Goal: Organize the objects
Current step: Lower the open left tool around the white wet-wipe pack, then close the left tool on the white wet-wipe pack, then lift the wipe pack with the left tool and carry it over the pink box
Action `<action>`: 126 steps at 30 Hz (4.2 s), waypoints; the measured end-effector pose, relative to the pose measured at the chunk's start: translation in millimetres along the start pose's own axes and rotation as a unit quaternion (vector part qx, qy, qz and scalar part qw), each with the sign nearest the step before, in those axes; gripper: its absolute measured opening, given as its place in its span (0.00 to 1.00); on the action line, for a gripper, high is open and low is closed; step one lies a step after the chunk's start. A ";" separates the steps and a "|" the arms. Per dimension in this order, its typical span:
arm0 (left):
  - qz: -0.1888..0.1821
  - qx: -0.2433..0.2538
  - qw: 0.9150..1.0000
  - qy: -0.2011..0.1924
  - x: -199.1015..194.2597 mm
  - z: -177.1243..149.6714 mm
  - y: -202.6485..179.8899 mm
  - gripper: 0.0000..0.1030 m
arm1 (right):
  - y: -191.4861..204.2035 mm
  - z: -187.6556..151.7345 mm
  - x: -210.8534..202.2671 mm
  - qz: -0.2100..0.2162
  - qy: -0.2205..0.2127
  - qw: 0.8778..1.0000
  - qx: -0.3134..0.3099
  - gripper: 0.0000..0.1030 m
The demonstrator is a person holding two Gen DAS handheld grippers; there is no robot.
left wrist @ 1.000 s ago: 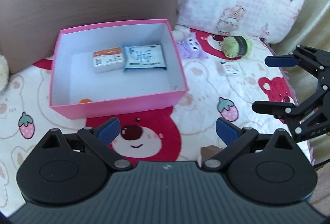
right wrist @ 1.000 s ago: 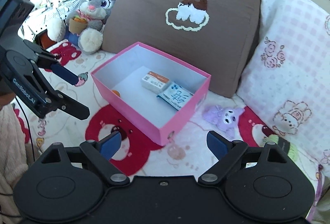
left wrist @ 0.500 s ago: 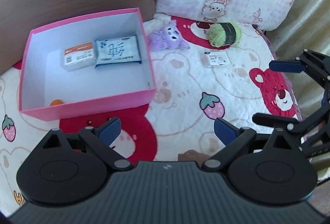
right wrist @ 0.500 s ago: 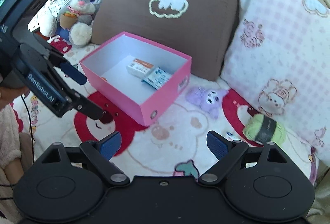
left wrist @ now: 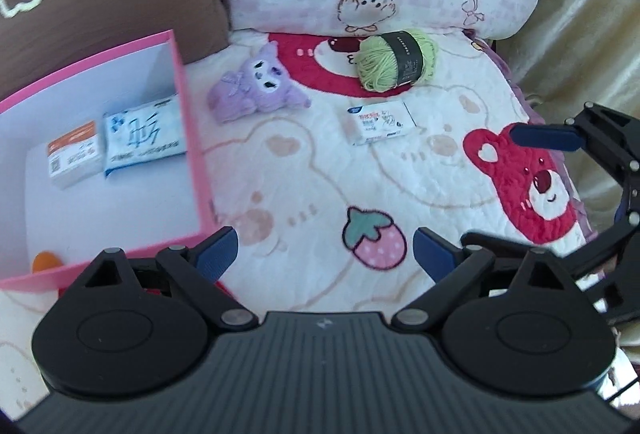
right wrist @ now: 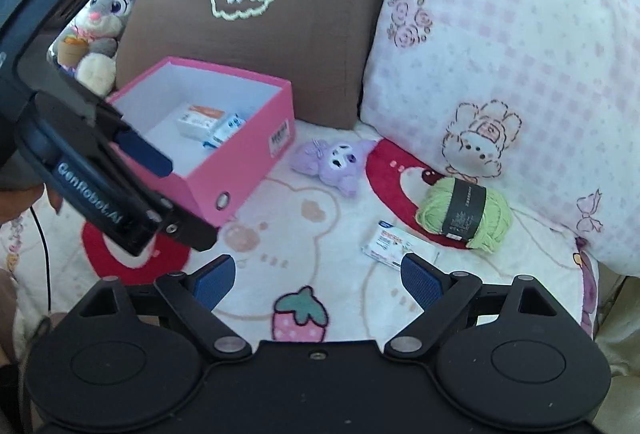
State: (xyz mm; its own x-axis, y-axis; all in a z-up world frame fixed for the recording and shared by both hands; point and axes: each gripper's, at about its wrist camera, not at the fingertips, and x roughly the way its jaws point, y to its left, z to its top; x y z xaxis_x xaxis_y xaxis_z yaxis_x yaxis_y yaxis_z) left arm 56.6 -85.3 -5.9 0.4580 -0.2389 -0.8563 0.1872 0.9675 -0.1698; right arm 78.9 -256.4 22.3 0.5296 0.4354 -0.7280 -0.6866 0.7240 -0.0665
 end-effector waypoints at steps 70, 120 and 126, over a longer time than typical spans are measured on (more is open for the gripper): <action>-0.123 -0.115 0.984 -0.056 193.6 49.9 -2.0 0.26 | -90.0 -69.9 165.2 -0.035 -0.074 0.984 0.156 0.79; -0.112 -0.161 0.980 -0.024 30.0 -1.1 29.5 0.28 | 27.9 -1.4 42.7 -0.015 -0.074 0.996 0.051 0.82; -0.092 -0.160 0.981 -0.053 -7.7 -5.4 45.7 0.27 | 50.2 8.8 29.9 0.008 -0.062 0.997 0.034 0.82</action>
State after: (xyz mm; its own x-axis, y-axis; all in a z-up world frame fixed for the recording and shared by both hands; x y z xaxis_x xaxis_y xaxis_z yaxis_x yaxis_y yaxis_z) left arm 57.0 -38.8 -9.8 0.5335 -0.4032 -0.7435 0.0004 0.8792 -0.4765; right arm 64.6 -202.3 3.2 0.5790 0.5069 -0.6386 -0.6621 0.7494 -0.0053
